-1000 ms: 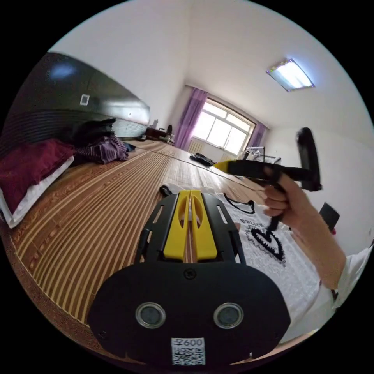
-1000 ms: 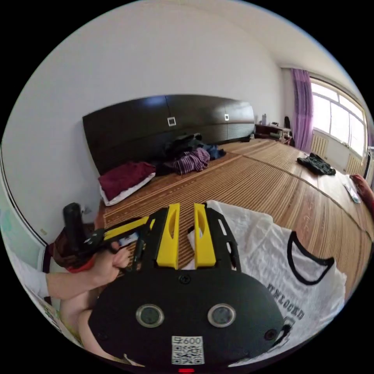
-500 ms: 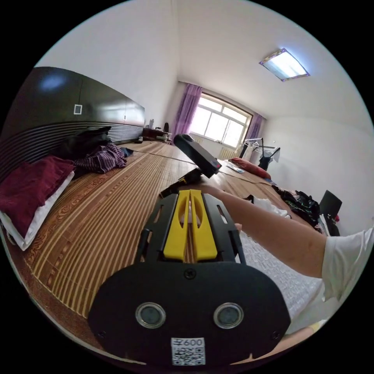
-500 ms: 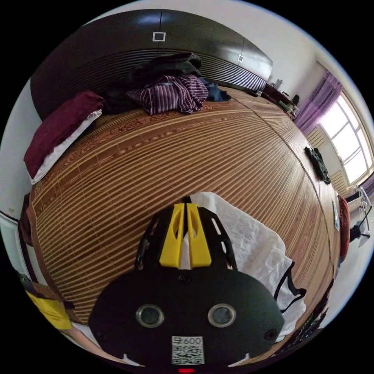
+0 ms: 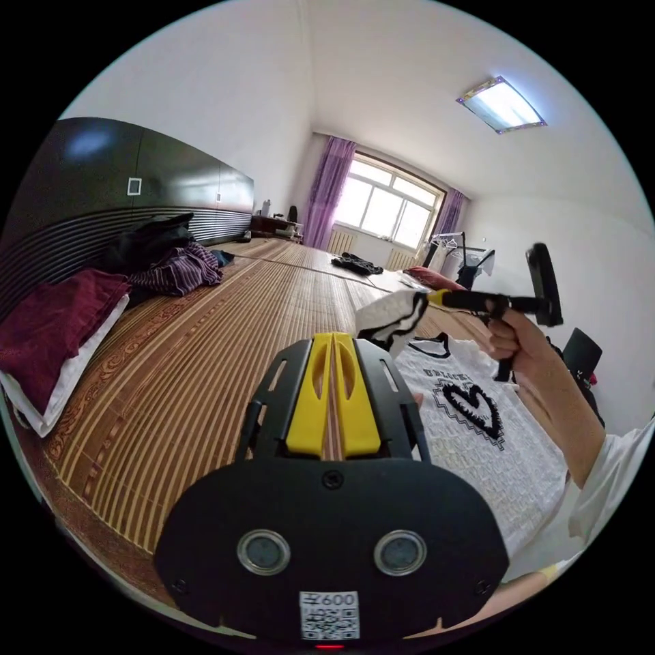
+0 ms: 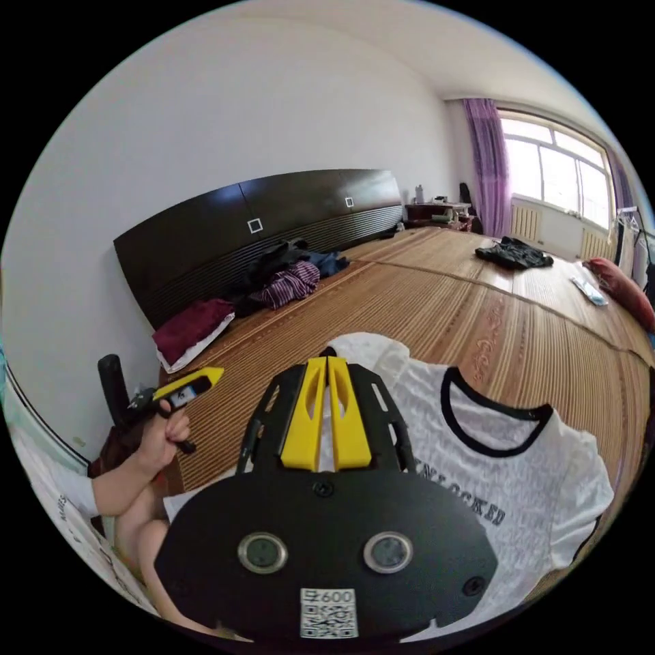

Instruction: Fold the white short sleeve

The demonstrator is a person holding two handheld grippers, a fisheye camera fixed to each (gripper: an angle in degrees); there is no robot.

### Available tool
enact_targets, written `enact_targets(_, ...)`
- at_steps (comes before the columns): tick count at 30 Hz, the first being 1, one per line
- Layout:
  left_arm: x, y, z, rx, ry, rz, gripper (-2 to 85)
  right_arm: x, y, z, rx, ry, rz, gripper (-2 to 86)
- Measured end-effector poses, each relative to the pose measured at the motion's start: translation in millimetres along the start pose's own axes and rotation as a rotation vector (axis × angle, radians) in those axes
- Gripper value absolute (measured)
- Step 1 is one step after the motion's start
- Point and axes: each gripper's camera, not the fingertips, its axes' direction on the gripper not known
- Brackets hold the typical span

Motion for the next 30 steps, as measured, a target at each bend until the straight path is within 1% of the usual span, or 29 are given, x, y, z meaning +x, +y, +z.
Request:
enact_targets(4,7,-6,18,-0.013,-0.013,0.020,0.3,46,43,-10,-0.028,0.008,0.116,-0.9)
enact_targets(11,23,-12,53,-0.065,0.005,0.090,0.9,62,57,-40,0.051,-0.007,0.166,-0.8)
enact_targets(14,32,-13,68,-0.084,0.084,0.141,2.0,52,54,-56,0.076,0.015,0.132,-0.9)
enact_targets(17,36,-15,78,-0.065,0.194,0.161,5.6,46,55,-61,0.063,0.074,0.118,-0.8)
enact_targets(19,36,-18,99,-0.138,0.290,0.147,10.8,46,59,-60,0.044,0.089,0.126,-0.8)
enact_targets(22,36,-17,125,-0.218,0.351,0.133,13.6,55,67,-51,0.002,0.084,0.177,-0.8)
enact_targets(26,38,-15,147,-0.249,0.358,0.141,14.0,65,77,-42,-0.030,0.050,0.259,-0.8)
enact_targets(30,50,-7,170,-0.240,0.455,0.130,13.4,60,85,-32,-0.043,0.004,0.287,-0.7)
